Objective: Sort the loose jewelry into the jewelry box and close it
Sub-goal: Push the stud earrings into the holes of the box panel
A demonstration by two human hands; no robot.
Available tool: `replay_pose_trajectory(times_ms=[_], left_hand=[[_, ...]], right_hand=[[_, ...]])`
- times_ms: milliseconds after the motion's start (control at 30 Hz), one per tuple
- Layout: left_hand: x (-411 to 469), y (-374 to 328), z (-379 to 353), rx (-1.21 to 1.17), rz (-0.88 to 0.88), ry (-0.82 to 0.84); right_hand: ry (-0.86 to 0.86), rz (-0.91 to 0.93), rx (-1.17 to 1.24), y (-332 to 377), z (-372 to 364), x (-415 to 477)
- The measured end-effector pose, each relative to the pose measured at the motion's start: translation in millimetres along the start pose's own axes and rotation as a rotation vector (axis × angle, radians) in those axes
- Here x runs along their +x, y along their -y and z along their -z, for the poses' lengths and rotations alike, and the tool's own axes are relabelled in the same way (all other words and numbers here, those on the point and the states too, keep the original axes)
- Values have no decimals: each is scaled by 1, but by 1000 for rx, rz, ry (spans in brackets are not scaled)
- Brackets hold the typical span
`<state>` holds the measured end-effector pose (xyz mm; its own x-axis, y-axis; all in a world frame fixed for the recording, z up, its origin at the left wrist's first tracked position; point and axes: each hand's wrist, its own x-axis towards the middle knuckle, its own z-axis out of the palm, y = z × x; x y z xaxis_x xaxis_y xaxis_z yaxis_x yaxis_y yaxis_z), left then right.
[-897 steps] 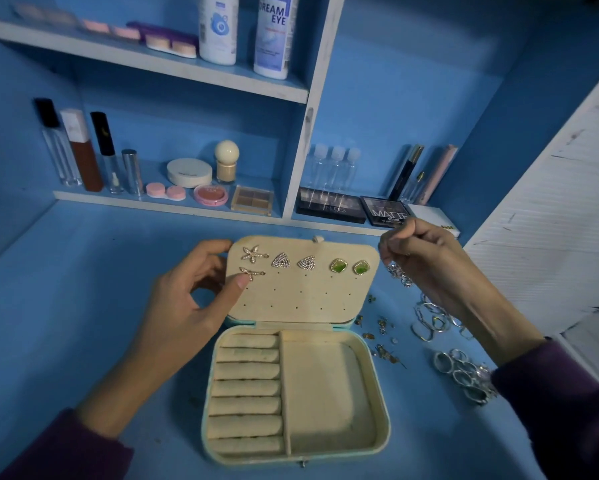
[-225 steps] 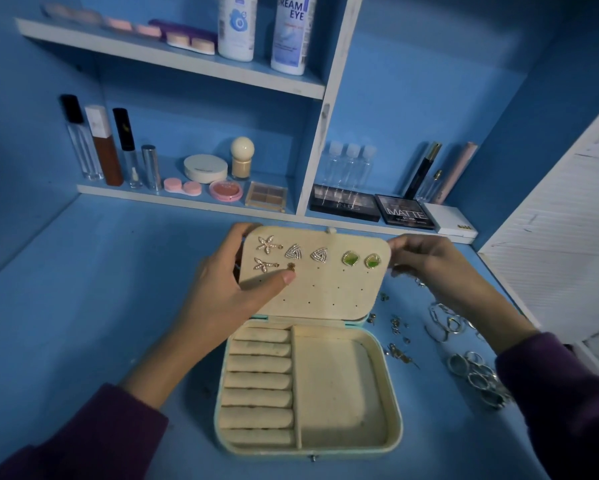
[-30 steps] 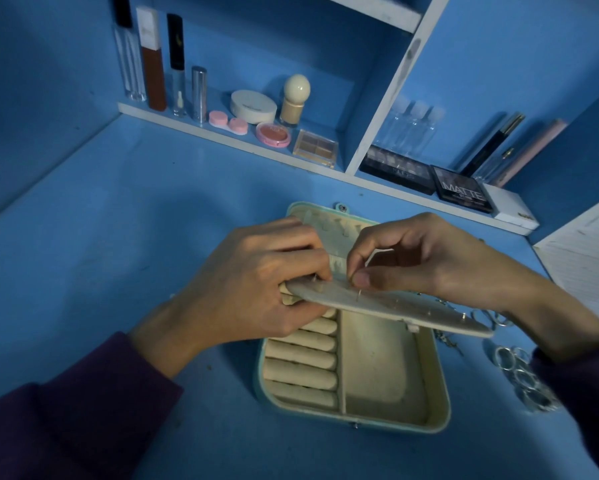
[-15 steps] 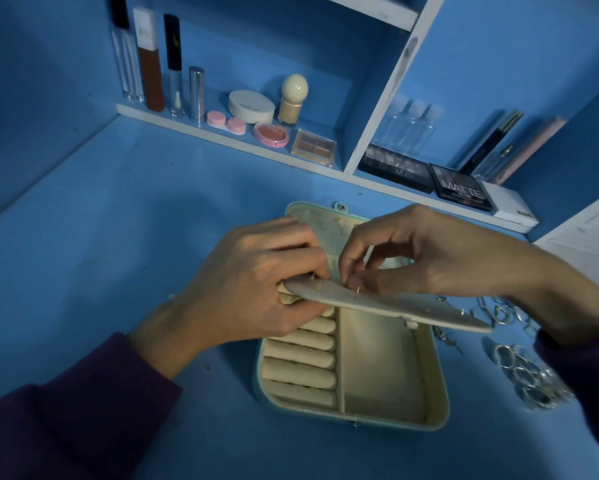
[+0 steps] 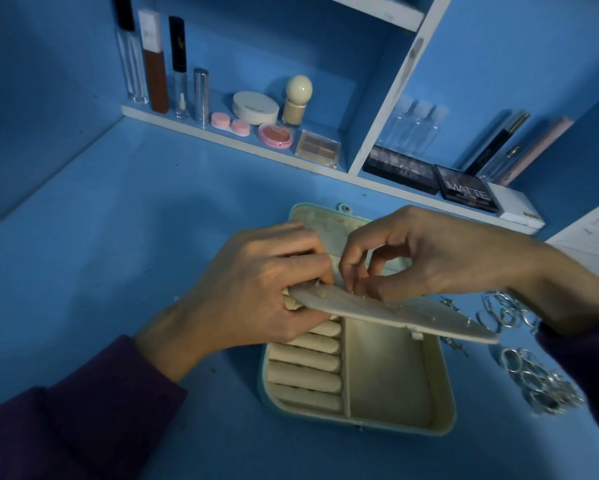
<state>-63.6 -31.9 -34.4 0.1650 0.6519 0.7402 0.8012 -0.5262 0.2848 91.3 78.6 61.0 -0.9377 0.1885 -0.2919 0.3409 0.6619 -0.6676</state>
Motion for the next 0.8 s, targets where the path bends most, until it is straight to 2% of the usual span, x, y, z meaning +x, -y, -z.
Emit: replay_pose_trajectory(times_ms=[300, 433, 633, 800], left_hand=[[-1, -1, 1, 13, 9, -16], [0, -1, 1, 20, 21, -13], [0, 1, -2, -8, 66, -39], [11, 2, -6, -145, 270, -107]], right_hand=[[19, -7, 20, -4, -1, 3], [-23, -18, 165, -13, -1, -2], [-337, -67, 588, -44, 4, -21], [-558, -264, 787, -64, 0, -38]])
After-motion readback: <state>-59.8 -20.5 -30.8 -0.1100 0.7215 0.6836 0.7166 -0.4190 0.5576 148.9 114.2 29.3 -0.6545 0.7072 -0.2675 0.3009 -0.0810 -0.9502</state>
